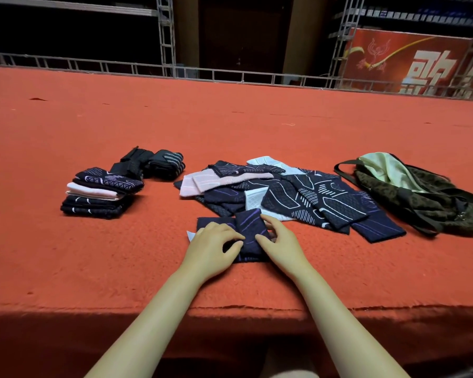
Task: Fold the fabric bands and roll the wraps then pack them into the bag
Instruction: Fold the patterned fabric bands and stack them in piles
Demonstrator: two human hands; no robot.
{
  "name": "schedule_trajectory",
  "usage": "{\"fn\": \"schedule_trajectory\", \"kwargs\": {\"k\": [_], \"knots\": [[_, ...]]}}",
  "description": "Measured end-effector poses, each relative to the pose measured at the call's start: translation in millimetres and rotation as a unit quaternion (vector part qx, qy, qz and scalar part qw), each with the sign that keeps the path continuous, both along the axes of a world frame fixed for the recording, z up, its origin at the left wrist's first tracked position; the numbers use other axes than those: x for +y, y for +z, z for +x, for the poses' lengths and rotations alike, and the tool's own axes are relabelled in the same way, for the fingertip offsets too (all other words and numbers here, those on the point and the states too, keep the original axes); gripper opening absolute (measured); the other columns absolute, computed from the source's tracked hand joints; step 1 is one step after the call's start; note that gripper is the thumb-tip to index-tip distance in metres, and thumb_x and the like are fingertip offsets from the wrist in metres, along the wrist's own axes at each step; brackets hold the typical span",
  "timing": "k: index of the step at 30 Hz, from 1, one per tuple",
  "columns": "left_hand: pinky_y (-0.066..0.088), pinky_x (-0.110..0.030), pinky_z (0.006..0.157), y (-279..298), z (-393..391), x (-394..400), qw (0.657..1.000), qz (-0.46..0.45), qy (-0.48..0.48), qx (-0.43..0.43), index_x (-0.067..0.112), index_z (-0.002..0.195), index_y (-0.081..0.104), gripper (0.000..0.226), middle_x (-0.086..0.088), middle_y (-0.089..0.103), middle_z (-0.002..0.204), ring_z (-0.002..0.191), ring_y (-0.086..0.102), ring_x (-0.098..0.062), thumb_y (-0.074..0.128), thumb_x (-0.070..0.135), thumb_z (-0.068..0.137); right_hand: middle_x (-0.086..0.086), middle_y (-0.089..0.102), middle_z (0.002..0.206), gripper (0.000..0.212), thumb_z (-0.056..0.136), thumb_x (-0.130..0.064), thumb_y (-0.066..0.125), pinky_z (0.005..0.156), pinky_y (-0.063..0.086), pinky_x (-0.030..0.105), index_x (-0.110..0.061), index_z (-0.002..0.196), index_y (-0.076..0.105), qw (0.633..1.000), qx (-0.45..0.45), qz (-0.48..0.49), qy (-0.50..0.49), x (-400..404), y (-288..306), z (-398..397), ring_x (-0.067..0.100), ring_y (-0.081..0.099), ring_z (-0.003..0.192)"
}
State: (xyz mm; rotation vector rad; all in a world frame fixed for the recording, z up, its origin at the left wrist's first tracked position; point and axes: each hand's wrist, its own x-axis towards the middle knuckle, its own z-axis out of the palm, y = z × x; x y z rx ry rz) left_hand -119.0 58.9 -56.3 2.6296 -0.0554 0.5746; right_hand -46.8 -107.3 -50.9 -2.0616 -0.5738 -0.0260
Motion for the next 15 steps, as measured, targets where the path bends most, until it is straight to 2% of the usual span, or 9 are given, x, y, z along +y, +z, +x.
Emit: {"fn": "schedule_trajectory", "kwargs": {"k": [3, 5, 6, 7, 9, 11, 13, 15], "knots": [[0.038, -0.032, 0.091, -1, 1, 0, 1.000, -0.024, 0.005, -0.009, 0.033, 0.098, 0.069, 0.031, 0.016, 0.063, 0.099, 0.100, 0.050, -0.010, 0.044, 0.046, 0.086, -0.009, 0.065, 0.090, 0.049, 0.081, -0.002, 0.067, 0.070, 0.046, 0.009, -0.021, 0.124, 0.053, 0.995, 0.058, 0.084, 0.006, -1, 2, -2, -0.007, 0.059, 0.072], [0.040, -0.033, 0.089, -2, 4, 1, 0.999, -0.030, 0.013, -0.024, 0.032, 0.093, 0.067, 0.017, 0.016, 0.061, 0.095, 0.098, 0.049, -0.010, 0.056, 0.042, 0.085, -0.008, 0.063, 0.085, 0.041, 0.083, -0.002, 0.066, 0.056, 0.043, 0.008, -0.019, 0.120, 0.056, 0.986, 0.090, 0.139, 0.015, 1, 3, -4, -0.009, 0.057, 0.063], [0.040, -0.033, 0.088, -3, 5, 3, 0.999, -0.034, 0.019, -0.030, 0.033, 0.092, 0.066, 0.013, 0.016, 0.059, 0.094, 0.098, 0.048, -0.010, 0.062, 0.041, 0.082, -0.008, 0.063, 0.086, 0.036, 0.086, -0.003, 0.064, 0.053, 0.043, 0.009, -0.017, 0.118, 0.058, 0.982, 0.102, 0.156, 0.017, 3, 5, -6, -0.009, 0.057, 0.065], [0.041, -0.032, 0.087, -3, 6, 4, 0.998, -0.043, 0.025, -0.035, 0.033, 0.094, 0.065, 0.017, 0.016, 0.059, 0.094, 0.098, 0.048, -0.010, 0.067, 0.039, 0.078, -0.007, 0.064, 0.090, 0.030, 0.088, -0.005, 0.061, 0.056, 0.045, 0.010, -0.016, 0.116, 0.060, 0.980, 0.106, 0.166, 0.019, 6, 7, -8, -0.009, 0.059, 0.071], [0.041, -0.029, 0.085, -3, 7, 7, 0.995, -0.085, 0.039, -0.028, 0.032, 0.101, 0.063, 0.029, 0.017, 0.058, 0.095, 0.096, 0.048, -0.009, 0.072, 0.032, 0.073, 0.001, 0.068, 0.099, 0.023, 0.093, -0.003, 0.050, 0.067, 0.048, 0.017, -0.012, 0.109, 0.065, 0.971, 0.122, 0.200, 0.038, 14, 8, -12, 0.004, 0.062, 0.084], [0.043, -0.026, 0.085, 1, 5, 9, 0.984, -0.172, 0.040, -0.017, 0.028, 0.100, 0.062, 0.030, 0.014, 0.062, 0.094, 0.093, 0.053, -0.008, 0.070, 0.017, 0.073, 0.009, 0.069, 0.098, 0.030, 0.093, 0.003, 0.041, 0.066, 0.048, 0.020, -0.007, 0.105, 0.067, 0.960, 0.148, 0.229, 0.070, 24, 10, -18, 0.008, 0.063, 0.081], [0.046, -0.027, 0.086, 6, 2, 11, 0.960, -0.276, 0.041, -0.016, 0.024, 0.094, 0.061, 0.026, 0.007, 0.065, 0.090, 0.090, 0.060, -0.014, 0.058, 0.003, 0.078, 0.011, 0.068, 0.099, 0.034, 0.090, 0.007, 0.041, 0.069, 0.048, 0.015, -0.006, 0.104, 0.068, 0.965, 0.134, 0.206, 0.090, 33, 9, -23, 0.003, 0.063, 0.080], [0.047, -0.031, 0.087, 6, 2, 17, 0.931, -0.356, 0.080, -0.032, 0.021, 0.094, 0.060, 0.022, 0.001, 0.067, 0.090, 0.092, 0.062, -0.022, 0.046, 0.009, 0.082, 0.007, 0.067, 0.102, 0.038, 0.084, 0.011, 0.045, 0.079, 0.043, 0.009, -0.011, 0.103, 0.070, 0.983, 0.080, 0.137, 0.094, 39, 8, -25, 0.004, 0.060, 0.089]]}}
